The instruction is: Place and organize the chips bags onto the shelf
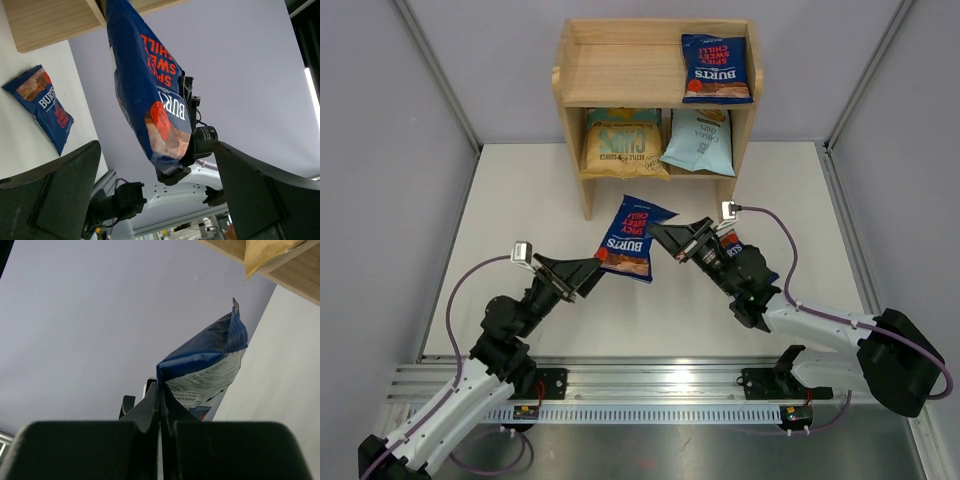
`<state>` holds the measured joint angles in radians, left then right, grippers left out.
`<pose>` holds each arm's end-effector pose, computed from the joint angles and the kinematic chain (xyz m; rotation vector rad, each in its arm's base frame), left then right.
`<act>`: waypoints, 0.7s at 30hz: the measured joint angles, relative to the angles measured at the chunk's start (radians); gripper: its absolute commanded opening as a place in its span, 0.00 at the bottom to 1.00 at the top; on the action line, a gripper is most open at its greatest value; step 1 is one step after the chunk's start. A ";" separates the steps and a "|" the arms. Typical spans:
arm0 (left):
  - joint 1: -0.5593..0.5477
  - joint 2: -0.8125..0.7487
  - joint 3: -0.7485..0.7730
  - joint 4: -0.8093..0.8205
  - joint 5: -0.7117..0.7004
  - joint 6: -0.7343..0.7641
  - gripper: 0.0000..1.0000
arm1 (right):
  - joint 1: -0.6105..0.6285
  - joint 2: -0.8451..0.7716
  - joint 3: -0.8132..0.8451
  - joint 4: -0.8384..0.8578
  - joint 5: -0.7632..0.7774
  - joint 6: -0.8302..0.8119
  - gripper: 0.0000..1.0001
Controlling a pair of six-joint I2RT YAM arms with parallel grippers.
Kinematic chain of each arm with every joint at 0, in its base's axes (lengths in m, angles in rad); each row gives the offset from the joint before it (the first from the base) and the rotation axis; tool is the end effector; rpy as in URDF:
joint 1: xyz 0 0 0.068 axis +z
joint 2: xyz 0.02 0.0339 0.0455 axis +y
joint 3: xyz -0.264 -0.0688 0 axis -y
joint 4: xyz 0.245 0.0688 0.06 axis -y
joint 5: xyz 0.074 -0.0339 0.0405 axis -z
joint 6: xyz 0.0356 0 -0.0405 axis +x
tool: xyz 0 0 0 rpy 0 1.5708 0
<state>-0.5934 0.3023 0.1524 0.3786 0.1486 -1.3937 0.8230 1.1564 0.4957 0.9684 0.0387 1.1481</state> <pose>0.1011 -0.0746 0.2396 -0.4784 1.5108 -1.7294 0.1699 0.1812 0.2854 0.2736 1.4306 1.6437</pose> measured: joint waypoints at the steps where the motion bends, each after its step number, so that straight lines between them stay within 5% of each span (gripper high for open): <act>1: -0.006 0.023 0.000 0.015 -0.007 -0.017 0.99 | 0.002 0.018 0.005 0.012 -0.012 -0.005 0.00; 2: -0.013 0.045 0.000 0.026 -0.013 -0.030 0.99 | 0.006 0.033 0.007 0.023 -0.023 -0.008 0.00; 10: -0.037 0.115 0.002 0.090 -0.074 -0.070 0.31 | 0.066 0.117 0.016 0.123 -0.076 -0.053 0.00; 13: -0.037 0.121 0.003 0.112 -0.080 -0.058 0.12 | 0.073 0.117 0.014 0.165 -0.083 -0.066 0.00; 18: -0.040 0.123 0.016 0.166 -0.067 0.018 0.03 | 0.078 0.095 -0.028 0.186 -0.086 -0.093 0.06; 21: -0.044 0.112 0.026 0.182 -0.040 0.111 0.05 | 0.079 0.025 -0.058 0.140 -0.086 -0.114 0.39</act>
<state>-0.6376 0.4141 0.1780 0.5602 0.1081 -1.2823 0.9024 1.1812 0.4374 1.1084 -0.0471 1.0344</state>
